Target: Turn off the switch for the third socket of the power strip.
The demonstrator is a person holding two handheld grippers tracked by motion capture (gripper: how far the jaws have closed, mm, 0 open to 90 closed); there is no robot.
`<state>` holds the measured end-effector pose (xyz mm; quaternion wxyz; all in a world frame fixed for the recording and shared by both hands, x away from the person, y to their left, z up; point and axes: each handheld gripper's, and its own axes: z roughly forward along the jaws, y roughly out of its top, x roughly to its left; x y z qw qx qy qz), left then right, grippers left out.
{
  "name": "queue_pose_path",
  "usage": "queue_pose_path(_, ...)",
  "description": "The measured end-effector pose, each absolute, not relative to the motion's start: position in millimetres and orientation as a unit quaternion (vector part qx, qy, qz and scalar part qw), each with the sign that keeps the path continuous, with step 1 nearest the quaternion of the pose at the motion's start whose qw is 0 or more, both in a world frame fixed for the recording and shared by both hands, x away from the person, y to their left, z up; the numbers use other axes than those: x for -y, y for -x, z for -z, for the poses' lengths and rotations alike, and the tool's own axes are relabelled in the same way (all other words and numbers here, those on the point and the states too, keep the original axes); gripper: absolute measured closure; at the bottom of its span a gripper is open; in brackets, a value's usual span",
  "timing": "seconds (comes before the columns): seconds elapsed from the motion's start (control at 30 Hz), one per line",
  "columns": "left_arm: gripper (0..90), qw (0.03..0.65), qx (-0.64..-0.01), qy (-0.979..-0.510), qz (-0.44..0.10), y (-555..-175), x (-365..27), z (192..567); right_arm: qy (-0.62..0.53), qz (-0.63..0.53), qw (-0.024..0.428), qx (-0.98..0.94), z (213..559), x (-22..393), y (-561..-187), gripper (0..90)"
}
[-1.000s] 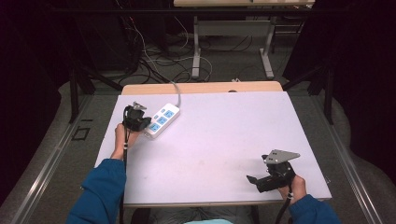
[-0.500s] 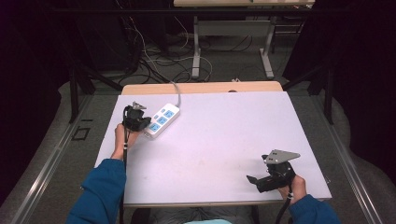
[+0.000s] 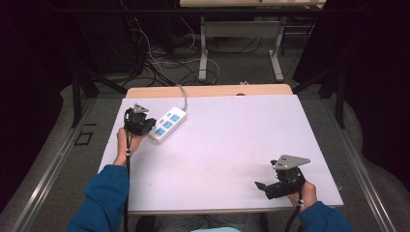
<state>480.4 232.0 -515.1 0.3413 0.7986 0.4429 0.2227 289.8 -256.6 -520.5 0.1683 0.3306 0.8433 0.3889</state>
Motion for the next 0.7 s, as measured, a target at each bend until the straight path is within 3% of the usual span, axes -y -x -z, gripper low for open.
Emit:
queue_pose_path(0.1, 68.6, 0.348, -0.449, -0.792, -0.226, -479.3, -232.8, 514.4, -0.331, -0.384, 0.169, -0.845, 519.3, 256.9, -288.9, 4.2)
queue_pose_path(0.4, 18.8, 0.34, -0.464, -0.784, -0.234, -475.5, -238.5, 509.3, -0.331, -0.389, 0.168, -0.843, 520.2, 256.7, -289.3, 4.3)
queue_pose_path(0.57, 4.3, 0.343, -0.465, -0.781, -0.236, -472.4, -240.5, 507.1, -0.331, -0.39, 0.168, -0.843, 520.4, 256.6, -289.6, 4.3)
queue_pose_path(0.7, 0.0, 0.343, -0.465, -0.781, -0.237, -468.7, -240.1, 506.6, -0.333, -0.389, 0.168, -0.842, 520.1, 256.6, -289.0, 4.3)
